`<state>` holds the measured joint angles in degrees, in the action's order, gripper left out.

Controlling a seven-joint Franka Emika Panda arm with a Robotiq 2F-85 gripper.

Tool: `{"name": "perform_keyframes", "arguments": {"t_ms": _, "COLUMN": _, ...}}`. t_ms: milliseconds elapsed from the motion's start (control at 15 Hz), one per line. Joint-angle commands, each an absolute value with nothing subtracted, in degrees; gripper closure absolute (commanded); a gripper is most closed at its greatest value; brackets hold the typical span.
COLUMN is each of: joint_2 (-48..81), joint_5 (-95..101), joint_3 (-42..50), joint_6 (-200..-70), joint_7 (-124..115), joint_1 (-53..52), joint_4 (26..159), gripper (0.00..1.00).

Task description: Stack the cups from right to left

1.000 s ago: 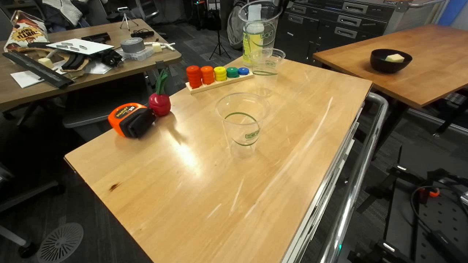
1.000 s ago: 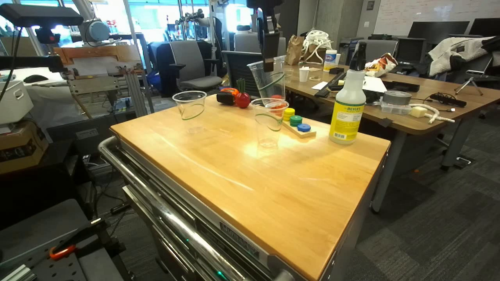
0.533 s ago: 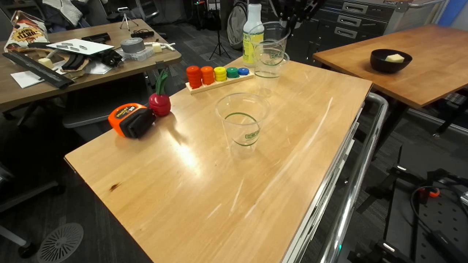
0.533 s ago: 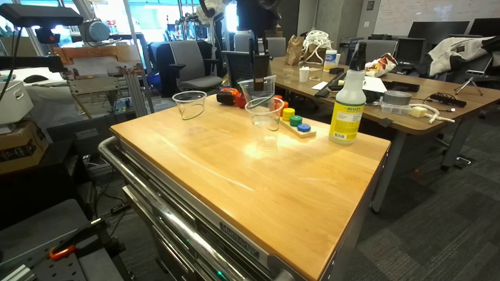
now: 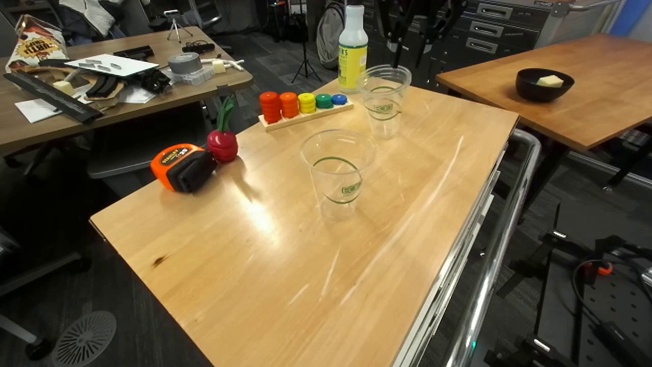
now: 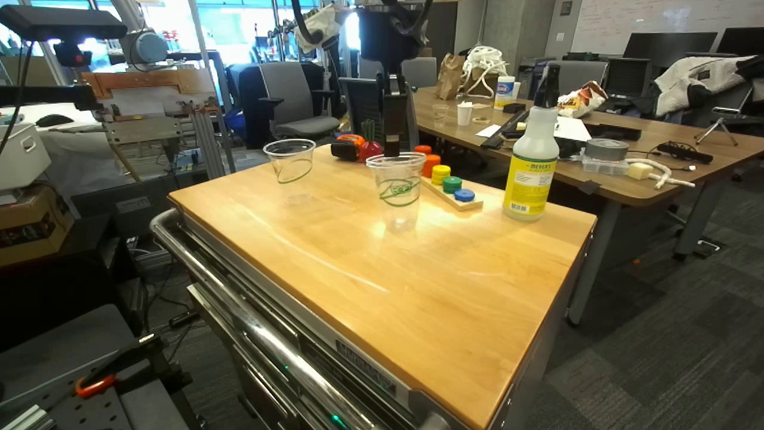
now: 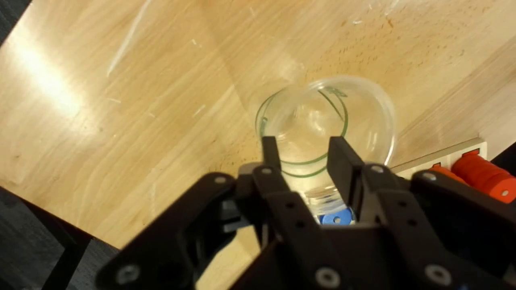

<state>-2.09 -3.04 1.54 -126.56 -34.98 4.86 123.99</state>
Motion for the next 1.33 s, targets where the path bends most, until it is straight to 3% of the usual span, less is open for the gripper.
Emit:
{"name": "perform_keyframes", "arguments": {"t_ms": 0, "joint_2": -4.23, "joint_5": -1.18, "joint_3": 1.77, "joint_6": -127.85, "joint_7": -35.52, "joint_1": 4.33, "joint_4": 124.75, "gripper": 0.30}}
{"name": "perform_keyframes", "arguments": {"t_ms": 267, "joint_2": -4.30, "joint_5": 3.29, "joint_3": 1.85, "joint_6": -127.23, "joint_7": -36.37, "joint_1": 4.72, "joint_4": 125.17, "gripper": 0.01}}
{"name": "perform_keyframes", "arguments": {"t_ms": 1267, "joint_2": 0.35, "joint_5": 8.59, "joint_3": 3.17, "joint_6": -128.90, "joint_7": -38.31, "joint_1": 5.07, "joint_4": 124.76, "gripper": 0.00}}
